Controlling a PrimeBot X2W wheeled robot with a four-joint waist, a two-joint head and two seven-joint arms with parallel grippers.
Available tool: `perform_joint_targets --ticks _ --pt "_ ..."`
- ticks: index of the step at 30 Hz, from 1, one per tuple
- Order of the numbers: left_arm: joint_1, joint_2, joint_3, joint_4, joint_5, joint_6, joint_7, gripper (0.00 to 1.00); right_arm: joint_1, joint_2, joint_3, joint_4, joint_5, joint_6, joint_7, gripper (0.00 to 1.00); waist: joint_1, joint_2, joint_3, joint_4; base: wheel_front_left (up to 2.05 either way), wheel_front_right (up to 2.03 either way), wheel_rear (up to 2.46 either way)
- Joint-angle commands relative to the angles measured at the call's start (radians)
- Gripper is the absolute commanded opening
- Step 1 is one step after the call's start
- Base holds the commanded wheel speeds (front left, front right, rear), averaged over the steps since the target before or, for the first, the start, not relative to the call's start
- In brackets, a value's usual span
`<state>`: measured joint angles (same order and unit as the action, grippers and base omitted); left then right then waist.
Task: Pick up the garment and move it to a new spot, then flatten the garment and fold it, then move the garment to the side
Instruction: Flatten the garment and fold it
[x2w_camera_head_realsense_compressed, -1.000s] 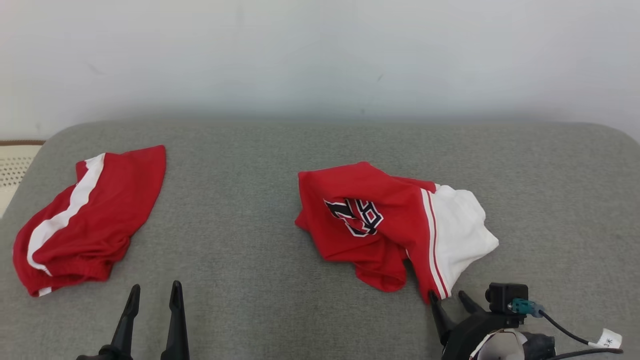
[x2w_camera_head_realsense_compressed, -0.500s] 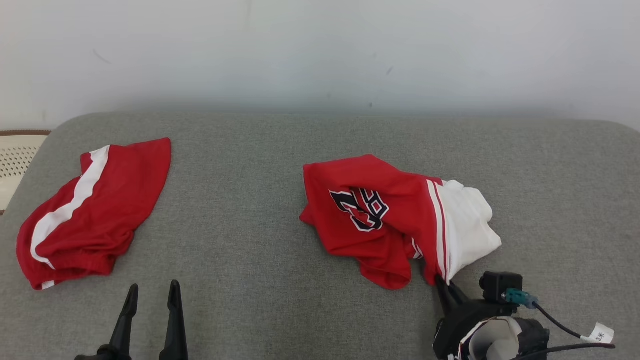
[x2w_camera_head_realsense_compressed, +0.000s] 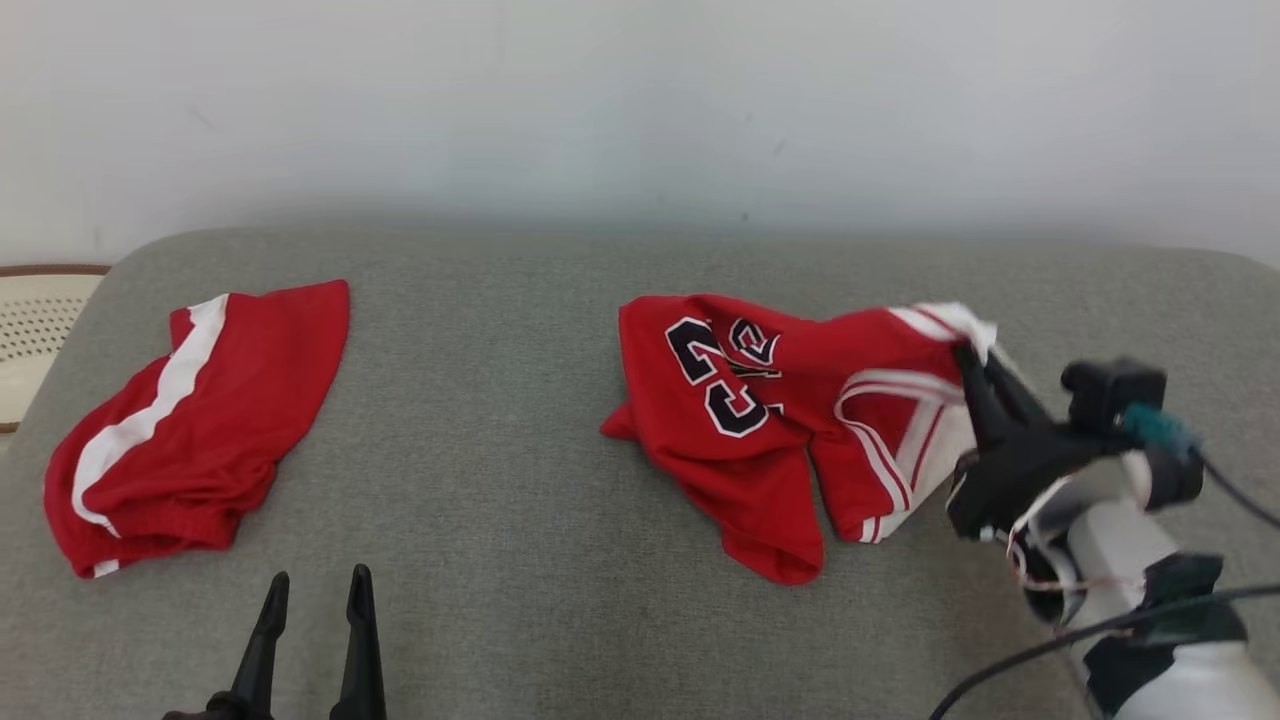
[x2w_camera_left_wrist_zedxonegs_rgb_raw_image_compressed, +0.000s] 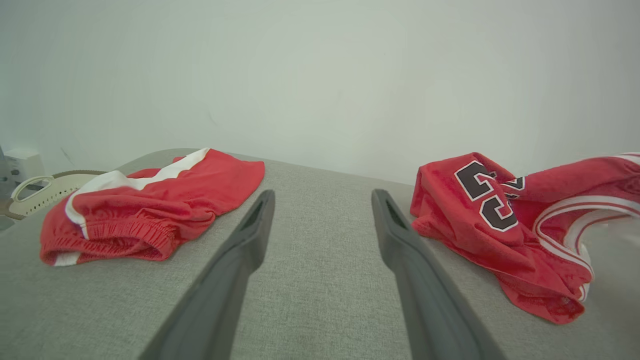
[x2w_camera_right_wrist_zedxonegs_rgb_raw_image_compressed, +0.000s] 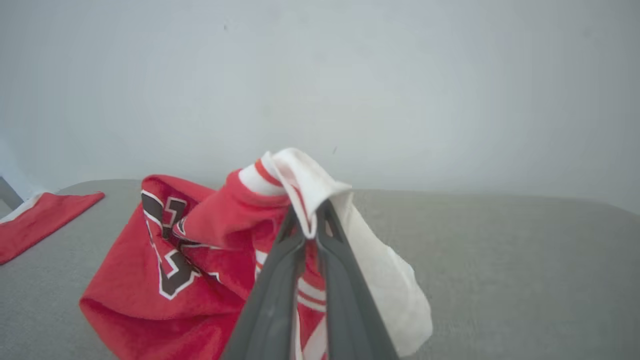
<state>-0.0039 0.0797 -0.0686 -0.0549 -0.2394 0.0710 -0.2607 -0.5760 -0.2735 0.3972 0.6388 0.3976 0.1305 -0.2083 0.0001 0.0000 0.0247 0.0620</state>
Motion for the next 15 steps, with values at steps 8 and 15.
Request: perform_joint_targets --ticks 8,15 --pt "-0.013 -0.007 -0.012 0.014 0.019 -0.018 -0.004 1.00 -0.162 -0.081 0.010 -0.036 -0.017 0.000 0.136 0.00 -0.0001 0.0000 0.010 0.081 0.00 0.00 0.00" --pt "-0.038 -0.014 -0.035 0.020 0.021 -0.030 -0.004 1.00 -0.310 -0.125 0.048 0.104 0.016 0.000 0.201 0.00 -0.0001 0.0000 0.056 0.143 0.00 0.00 0.00"
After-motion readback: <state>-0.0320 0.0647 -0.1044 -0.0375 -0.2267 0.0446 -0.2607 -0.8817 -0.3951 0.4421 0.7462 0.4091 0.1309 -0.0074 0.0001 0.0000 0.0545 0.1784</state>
